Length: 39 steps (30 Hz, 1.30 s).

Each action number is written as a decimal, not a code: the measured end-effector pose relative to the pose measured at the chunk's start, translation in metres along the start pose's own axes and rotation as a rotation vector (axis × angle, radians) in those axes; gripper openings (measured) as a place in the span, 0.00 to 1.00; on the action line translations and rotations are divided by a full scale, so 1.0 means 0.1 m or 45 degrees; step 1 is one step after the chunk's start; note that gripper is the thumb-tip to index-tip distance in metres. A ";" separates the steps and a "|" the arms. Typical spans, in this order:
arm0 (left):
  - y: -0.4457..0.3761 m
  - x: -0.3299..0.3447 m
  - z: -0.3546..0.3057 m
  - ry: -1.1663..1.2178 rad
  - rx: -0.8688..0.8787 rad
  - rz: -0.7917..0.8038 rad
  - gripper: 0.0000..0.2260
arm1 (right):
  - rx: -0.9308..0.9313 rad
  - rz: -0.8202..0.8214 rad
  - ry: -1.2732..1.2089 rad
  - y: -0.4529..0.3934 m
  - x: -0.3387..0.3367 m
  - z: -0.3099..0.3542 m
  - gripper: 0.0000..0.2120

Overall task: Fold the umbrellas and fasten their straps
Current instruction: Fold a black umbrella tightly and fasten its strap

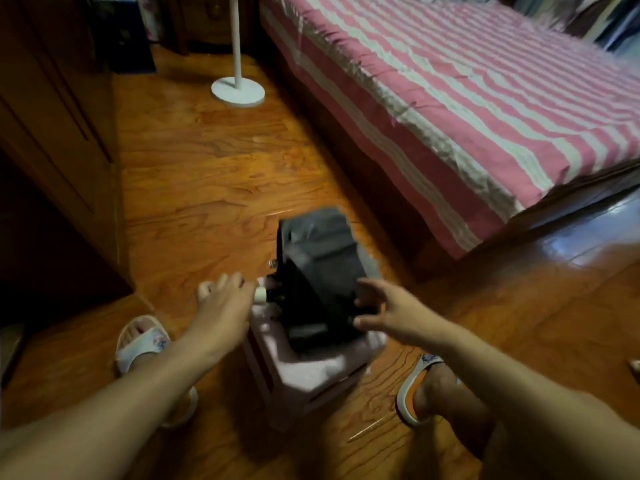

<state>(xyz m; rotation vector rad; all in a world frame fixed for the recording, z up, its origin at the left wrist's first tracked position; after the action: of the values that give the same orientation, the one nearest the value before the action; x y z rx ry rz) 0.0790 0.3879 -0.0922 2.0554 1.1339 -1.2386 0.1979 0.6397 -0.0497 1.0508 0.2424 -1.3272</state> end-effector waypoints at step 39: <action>0.11 0.47 0.27 0.398 -0.271 0.580 0.23 | 0.577 0.029 -1.205 1.17 1.13 -0.84 0.02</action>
<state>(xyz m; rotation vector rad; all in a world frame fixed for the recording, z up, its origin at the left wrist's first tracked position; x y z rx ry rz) 0.0870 0.3810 -0.1463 2.2207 0.8108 -0.5703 0.3660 0.6121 -0.1167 0.6705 -0.8038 -1.7541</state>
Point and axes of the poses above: each hand's wrist, its own y-axis away from the middle knuckle, its own x-axis out of the palm, z = x × y, the point moved 7 cm from there along -y, towards the middle knuckle, and after that the axes turned 13 degrees about y, right-handed, at the moved point
